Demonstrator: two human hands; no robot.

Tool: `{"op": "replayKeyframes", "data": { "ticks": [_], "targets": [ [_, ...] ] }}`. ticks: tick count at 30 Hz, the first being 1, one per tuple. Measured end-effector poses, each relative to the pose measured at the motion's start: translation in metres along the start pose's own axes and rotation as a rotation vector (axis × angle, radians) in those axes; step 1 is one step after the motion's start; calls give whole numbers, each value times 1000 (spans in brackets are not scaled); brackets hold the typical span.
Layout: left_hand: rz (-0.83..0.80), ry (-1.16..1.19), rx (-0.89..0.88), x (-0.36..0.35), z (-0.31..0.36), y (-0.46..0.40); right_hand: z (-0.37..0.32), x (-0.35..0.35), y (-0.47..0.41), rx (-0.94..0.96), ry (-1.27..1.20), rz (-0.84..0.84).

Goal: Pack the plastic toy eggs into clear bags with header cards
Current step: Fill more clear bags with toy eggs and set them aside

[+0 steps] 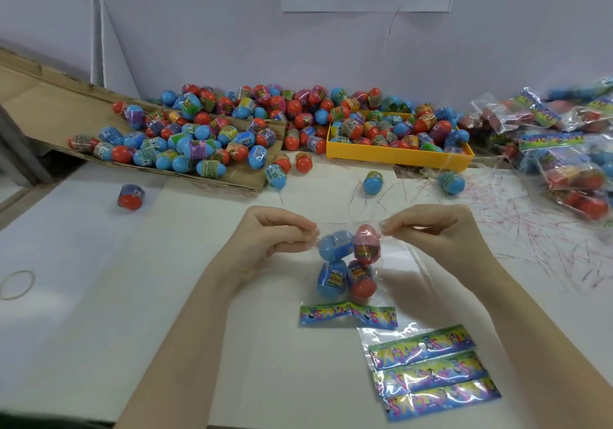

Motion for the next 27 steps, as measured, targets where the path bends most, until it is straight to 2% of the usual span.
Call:
{"op": "replayKeyframes", "data": {
  "ticks": [8,13,17,20,24,26,27],
  "targets": [
    [36,-106,-32,2,2,0,-19,-5,3,225,295,44],
    [33,-27,-26,0,3,1,-23,-6,5,258,361,73],
    [83,-196,-21,1,7,2,-26,-7,6,312,403,98],
    [82,-207,-21,2,6,2,-27,-7,7,337,434,105],
    [78,-204,-8,3,5,2,-24,-8,5,325,462,81],
    [81,-211,2,3,4,1,-18,-8,2,240,393,23],
    [83,-218,7,2,5,2,-11,-5,1,144,284,-28]
  ]
}}
Point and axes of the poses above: each hand's wrist, its own y-axis away from the middle knuckle, its own x-axis out of the back of the hand, z = x × y, the point moved 8 cm from there along -y, towards the middle knuckle, and after that the axes turned 7 degrees about -z, right-handed, at the moved point
